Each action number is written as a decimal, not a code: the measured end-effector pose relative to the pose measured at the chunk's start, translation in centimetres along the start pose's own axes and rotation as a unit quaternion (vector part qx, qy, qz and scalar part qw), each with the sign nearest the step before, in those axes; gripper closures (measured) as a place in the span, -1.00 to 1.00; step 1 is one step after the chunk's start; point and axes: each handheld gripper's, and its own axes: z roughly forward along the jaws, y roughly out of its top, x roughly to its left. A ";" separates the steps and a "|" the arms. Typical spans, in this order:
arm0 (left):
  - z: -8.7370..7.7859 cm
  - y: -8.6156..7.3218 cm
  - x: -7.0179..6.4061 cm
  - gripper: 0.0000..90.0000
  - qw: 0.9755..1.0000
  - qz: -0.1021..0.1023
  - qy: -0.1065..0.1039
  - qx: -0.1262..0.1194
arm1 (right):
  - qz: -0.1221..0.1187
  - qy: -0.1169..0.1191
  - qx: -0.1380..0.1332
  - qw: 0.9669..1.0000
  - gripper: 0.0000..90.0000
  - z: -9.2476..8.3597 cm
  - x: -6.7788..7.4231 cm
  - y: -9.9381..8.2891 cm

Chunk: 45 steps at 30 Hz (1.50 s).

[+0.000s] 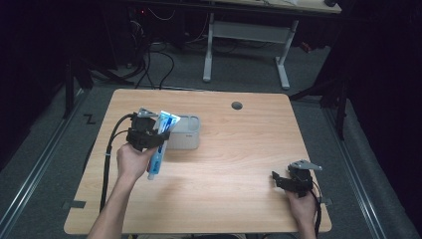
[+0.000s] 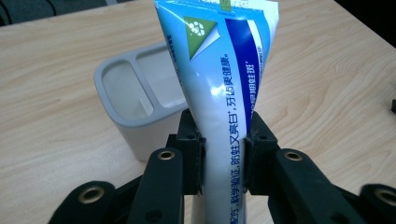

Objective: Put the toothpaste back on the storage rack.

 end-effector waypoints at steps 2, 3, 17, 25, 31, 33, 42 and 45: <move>0.0 0.4 0.0 0.62 1.000 0.002 -0.003 -0.005 | 0.001 0.000 0.000 1.000 -0.38 0.0 0.0 0.0; 0.1 0.6 -0.1 0.62 1.000 0.004 -0.004 -0.008 | 0.001 0.000 0.001 1.000 -0.38 0.0 0.0 0.0; 0.7 3.3 -0.3 0.63 0.999 0.012 -0.007 -0.040 | 0.000 0.000 0.001 1.000 -0.38 0.0 0.1 0.0; 0.5 4.8 -0.1 0.64 0.998 0.014 -0.005 -0.069 | 0.000 0.000 0.001 1.000 -0.38 0.0 0.1 0.0; 0.9 5.9 0.0 0.64 0.996 0.014 -0.003 -0.084 | 0.000 0.000 0.000 1.000 -0.38 0.0 0.1 0.0; 1.2 6.3 0.0 0.64 0.996 0.014 0.000 -0.086 | 0.000 -0.001 0.000 1.000 -0.38 0.0 0.0 0.0; 3.0 8.0 0.0 0.64 0.996 0.019 0.013 -0.091 | -0.004 0.001 0.000 1.000 -0.37 0.0 0.1 0.0; 3.4 8.6 0.0 0.64 0.994 0.020 0.016 -0.102 | -0.005 0.001 0.000 1.000 -0.37 0.0 0.1 0.0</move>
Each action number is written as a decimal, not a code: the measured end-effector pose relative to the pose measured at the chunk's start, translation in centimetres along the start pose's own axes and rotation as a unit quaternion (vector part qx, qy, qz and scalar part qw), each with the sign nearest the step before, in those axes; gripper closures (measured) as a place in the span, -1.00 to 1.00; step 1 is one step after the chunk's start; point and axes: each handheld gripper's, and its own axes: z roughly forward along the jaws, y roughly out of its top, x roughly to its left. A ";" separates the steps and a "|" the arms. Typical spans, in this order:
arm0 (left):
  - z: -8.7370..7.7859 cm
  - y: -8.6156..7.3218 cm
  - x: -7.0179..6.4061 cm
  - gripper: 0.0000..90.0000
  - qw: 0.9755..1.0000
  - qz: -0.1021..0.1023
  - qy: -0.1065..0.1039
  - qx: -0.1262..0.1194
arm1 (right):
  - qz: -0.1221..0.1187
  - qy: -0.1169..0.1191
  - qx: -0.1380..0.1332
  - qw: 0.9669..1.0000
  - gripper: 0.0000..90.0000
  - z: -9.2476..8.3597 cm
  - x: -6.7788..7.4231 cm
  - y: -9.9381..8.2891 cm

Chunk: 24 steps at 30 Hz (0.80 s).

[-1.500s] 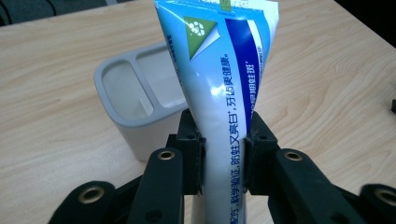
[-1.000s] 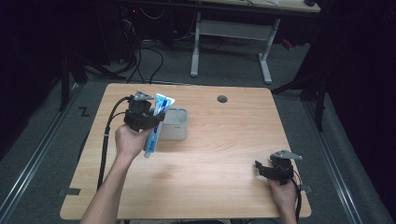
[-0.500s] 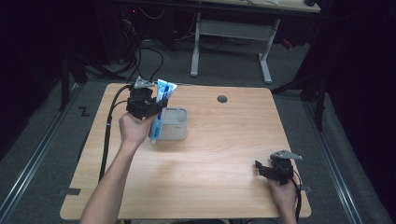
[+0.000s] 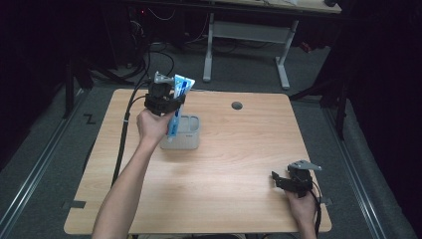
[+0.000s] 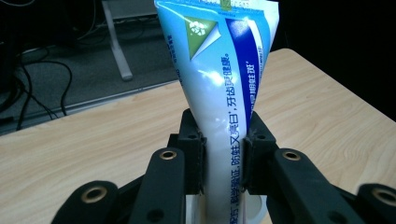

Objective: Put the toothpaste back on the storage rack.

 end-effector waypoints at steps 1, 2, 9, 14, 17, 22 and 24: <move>0.1 0.2 0.1 0.64 1.000 -0.003 -0.001 -0.005 | -0.001 0.000 0.000 1.000 -0.37 0.0 0.0 0.0; 0.1 0.2 0.1 0.64 1.000 -0.003 -0.001 -0.005 | -0.001 0.000 0.000 1.000 -0.37 0.0 0.0 0.0; 1.0 1.4 0.1 0.65 1.000 -0.009 0.006 -0.020 | -0.001 0.001 0.000 1.000 -0.37 0.0 0.0 0.0; 2.1 2.0 0.3 0.64 0.999 -0.007 0.014 -0.029 | 0.000 0.001 0.000 1.000 -0.37 0.0 0.0 0.0; 2.6 1.9 0.4 0.64 0.999 -0.008 0.017 -0.029 | 0.000 0.001 0.000 1.000 -0.37 0.0 0.0 0.0; 3.4 1.5 0.7 0.63 0.999 -0.012 0.021 -0.025 | 0.000 0.001 0.000 1.000 -0.37 0.0 0.0 0.0; 3.6 1.4 1.0 0.63 0.999 -0.012 0.022 -0.022 | 0.000 0.001 0.000 1.000 -0.37 0.0 0.0 0.0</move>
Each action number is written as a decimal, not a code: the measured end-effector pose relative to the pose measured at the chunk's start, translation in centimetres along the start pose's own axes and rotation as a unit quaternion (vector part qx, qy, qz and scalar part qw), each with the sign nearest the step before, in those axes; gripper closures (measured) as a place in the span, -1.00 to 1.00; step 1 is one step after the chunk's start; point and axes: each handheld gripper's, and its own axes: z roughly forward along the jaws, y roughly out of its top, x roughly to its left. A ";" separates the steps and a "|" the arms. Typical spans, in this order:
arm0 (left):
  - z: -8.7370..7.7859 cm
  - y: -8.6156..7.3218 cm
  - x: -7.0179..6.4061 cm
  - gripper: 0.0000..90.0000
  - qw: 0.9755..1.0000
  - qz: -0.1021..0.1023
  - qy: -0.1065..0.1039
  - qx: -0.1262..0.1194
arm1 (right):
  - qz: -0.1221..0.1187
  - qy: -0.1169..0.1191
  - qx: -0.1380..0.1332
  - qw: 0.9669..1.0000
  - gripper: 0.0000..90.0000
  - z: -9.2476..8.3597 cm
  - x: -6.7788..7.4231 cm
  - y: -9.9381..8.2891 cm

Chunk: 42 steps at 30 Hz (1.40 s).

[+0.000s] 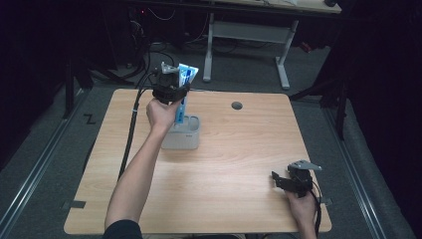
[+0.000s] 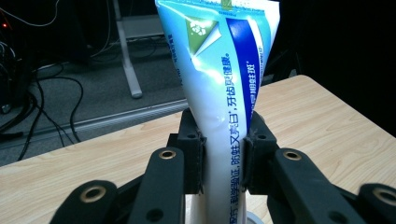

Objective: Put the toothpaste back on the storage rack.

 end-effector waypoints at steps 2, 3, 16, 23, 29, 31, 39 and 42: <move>0.2 -0.2 0.2 0.63 1.000 -0.002 0.006 -0.001 | 0.000 0.000 0.000 1.000 -0.37 0.0 0.0 0.0; 0.2 -0.4 0.2 0.62 1.000 -0.003 0.007 -0.002 | 0.000 0.000 0.000 1.000 -0.37 0.0 0.0 0.0; 0.6 -2.3 0.9 0.61 1.000 -0.007 0.014 0.010 | 0.000 -0.001 0.000 1.000 -0.37 0.0 0.0 0.0; 1.1 -3.0 0.9 0.60 1.000 -0.002 0.009 0.023 | 0.005 -0.003 0.001 1.000 -0.37 0.0 0.0 0.0; 0.9 -3.3 0.8 0.60 1.000 0.007 0.004 0.030 | 0.005 -0.004 0.000 1.000 -0.37 0.0 0.0 0.0; 0.8 -3.3 0.8 0.59 0.999 0.007 0.005 0.032 | 0.007 -0.005 0.001 1.000 -0.37 0.0 0.0 0.0; 0.8 -3.4 0.7 0.59 0.999 0.007 0.008 0.035 | 0.006 -0.005 0.000 1.000 -0.37 0.0 0.0 0.0; 0.8 -3.5 0.8 0.58 0.999 0.004 0.009 0.038 | 0.006 -0.004 0.000 1.000 -0.37 0.0 0.0 0.0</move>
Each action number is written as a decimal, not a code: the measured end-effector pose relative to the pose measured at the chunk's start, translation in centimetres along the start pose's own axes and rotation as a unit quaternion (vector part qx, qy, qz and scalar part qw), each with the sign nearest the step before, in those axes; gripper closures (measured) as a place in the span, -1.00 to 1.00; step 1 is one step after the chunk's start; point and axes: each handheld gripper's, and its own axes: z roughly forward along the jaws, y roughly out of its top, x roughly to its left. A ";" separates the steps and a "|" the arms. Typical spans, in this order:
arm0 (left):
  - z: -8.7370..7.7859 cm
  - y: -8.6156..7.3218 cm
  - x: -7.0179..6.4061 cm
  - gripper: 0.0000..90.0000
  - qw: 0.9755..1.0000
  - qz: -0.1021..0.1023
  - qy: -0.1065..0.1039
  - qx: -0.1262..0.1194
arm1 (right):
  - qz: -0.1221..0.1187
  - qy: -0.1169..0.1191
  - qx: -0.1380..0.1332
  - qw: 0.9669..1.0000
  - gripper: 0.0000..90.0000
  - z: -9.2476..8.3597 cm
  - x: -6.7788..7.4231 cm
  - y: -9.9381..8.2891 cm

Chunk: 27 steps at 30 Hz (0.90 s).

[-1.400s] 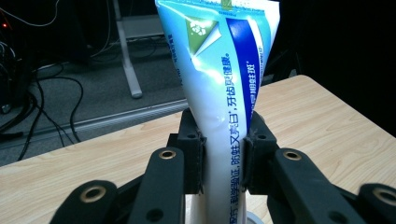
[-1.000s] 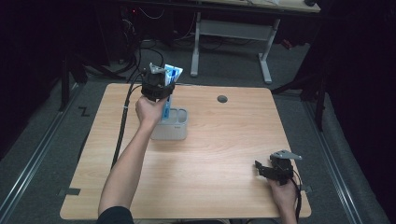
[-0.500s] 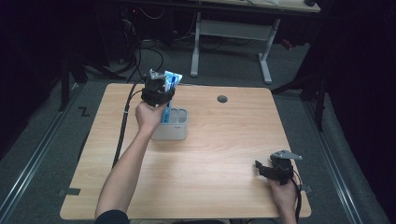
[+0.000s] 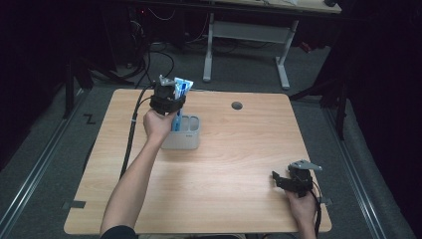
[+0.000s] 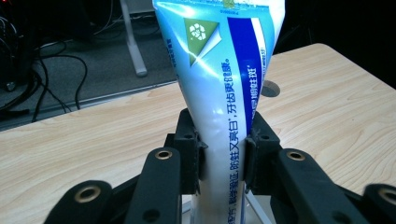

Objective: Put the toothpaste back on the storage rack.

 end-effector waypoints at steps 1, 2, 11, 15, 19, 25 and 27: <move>0.0 0.0 0.0 0.58 1.000 0.000 0.000 0.000 | 0.000 0.000 0.000 1.000 -0.37 0.0 0.0 0.0; -0.1 0.0 0.0 0.58 1.000 0.002 0.000 0.000 | 0.000 0.000 0.000 1.000 -0.37 0.0 0.0 0.0; -0.4 -0.4 0.1 0.58 1.000 0.004 -0.002 0.010 | 0.001 0.000 0.000 1.000 -0.37 0.0 0.0 0.0; -0.6 -0.7 0.1 0.58 1.000 -0.002 -0.001 0.015 | -0.001 0.001 0.000 1.000 -0.37 0.0 0.0 0.0; -0.6 -1.0 0.2 0.57 1.000 0.005 -0.012 0.018 | -0.001 0.001 0.000 1.000 -0.37 0.0 0.0 0.0; -0.6 -1.5 -0.1 0.57 0.999 0.018 -0.003 0.032 | 0.001 0.000 0.000 1.000 -0.37 0.0 0.0 0.0; -0.7 -1.5 -0.2 0.57 0.999 0.023 -0.003 0.032 | -0.001 0.001 0.000 1.000 -0.37 0.0 0.0 0.0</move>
